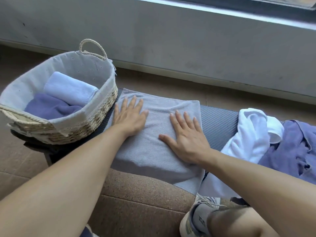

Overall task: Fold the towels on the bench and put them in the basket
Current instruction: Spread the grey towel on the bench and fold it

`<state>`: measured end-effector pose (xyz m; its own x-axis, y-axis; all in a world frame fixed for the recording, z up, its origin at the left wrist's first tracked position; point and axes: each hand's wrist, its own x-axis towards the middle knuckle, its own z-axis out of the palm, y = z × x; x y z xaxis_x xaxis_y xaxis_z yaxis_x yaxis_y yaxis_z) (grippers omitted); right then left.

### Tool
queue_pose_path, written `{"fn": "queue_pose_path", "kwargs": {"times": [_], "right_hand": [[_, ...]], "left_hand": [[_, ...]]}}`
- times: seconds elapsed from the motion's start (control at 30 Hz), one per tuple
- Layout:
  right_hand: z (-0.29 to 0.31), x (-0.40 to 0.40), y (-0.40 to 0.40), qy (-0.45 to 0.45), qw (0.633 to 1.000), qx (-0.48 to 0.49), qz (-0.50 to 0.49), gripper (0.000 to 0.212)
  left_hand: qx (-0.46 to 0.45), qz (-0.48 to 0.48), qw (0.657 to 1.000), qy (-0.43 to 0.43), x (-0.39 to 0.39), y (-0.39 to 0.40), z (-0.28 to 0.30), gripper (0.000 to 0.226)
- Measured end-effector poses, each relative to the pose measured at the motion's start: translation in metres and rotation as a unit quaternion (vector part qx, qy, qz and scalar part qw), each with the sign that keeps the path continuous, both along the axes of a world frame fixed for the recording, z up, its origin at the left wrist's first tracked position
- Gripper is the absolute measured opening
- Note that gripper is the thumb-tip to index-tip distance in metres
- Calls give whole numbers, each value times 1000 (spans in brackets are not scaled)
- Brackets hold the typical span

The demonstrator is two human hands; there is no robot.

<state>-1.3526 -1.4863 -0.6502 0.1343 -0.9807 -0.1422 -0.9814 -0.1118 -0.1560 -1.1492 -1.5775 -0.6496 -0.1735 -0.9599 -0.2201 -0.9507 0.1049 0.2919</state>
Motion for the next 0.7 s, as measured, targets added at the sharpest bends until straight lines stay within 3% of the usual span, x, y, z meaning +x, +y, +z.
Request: {"fn": "queue_pose_path", "kwargs": {"times": [0.07,0.13,0.23,0.3,0.43,0.5,0.6,0.7], "right_hand": [[1,0,1,4,1000,7,-4,96],[5,4,-2,-3,1000,4,-20,96],[13,14,-18,-4,996,-91,-17,80],[14,17,-31,-3,994,-111,0,67],[4,12,-41,-16,999,1,32,68],[4,11,-43,-29,999,-6,24,67],[2,11,-44,-17,999,-15,26,69],[-3,8,-45,-13,1000,5,28,72]], "left_hand": [[-22,18,1000,-10,0,2,-3,66],[-99,42,994,-16,-4,7,-5,68],[-216,37,976,21,-18,14,4,61],[-190,13,981,25,-23,18,6,60],[-47,-38,998,3,-9,24,-6,63],[-61,-37,997,23,-3,20,-4,63],[-156,-13,987,40,-3,17,2,60],[-69,-50,996,6,-7,23,-2,62]]}}
